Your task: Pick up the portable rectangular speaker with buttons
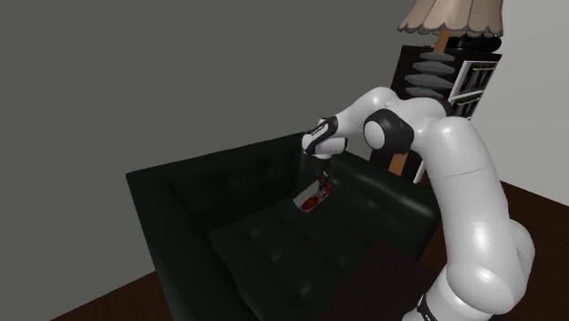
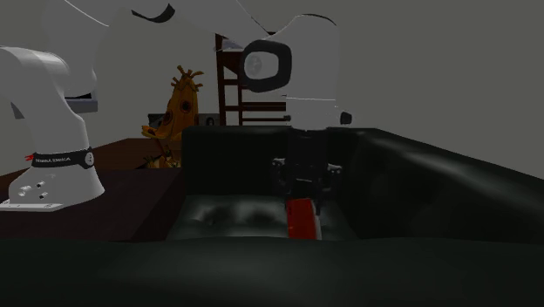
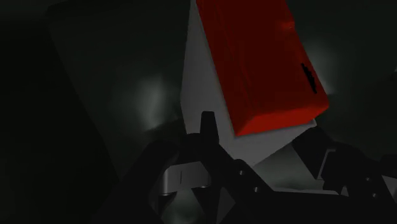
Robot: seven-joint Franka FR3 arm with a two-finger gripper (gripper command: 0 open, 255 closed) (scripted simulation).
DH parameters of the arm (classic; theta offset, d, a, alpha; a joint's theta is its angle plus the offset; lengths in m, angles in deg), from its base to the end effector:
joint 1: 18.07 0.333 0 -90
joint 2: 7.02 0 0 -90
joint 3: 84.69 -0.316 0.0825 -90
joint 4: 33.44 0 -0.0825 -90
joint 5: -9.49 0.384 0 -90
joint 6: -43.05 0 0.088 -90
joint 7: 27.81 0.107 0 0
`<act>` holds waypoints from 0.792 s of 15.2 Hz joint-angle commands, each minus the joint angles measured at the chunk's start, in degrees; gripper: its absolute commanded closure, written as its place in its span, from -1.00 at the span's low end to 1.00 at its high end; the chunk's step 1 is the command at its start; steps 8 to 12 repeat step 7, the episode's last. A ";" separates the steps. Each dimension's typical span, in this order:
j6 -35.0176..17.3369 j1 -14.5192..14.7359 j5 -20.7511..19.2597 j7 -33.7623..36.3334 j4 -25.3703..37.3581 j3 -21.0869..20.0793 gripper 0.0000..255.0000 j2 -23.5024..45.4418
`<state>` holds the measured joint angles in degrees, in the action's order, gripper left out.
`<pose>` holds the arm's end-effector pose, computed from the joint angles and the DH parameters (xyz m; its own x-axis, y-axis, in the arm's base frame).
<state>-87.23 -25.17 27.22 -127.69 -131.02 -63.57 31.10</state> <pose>0.6047 -0.2883 0.2229 0.4430 0.8965 0.0089 0.8961 -0.4424 -0.0364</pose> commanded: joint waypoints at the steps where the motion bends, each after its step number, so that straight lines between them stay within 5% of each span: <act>1: 0.87 0.34 -0.44 0.31 -0.24 0.36 1.00 -1.21; 12: 2.99 0.78 -1.31 0.83 -0.06 1.01 1.00 -3.23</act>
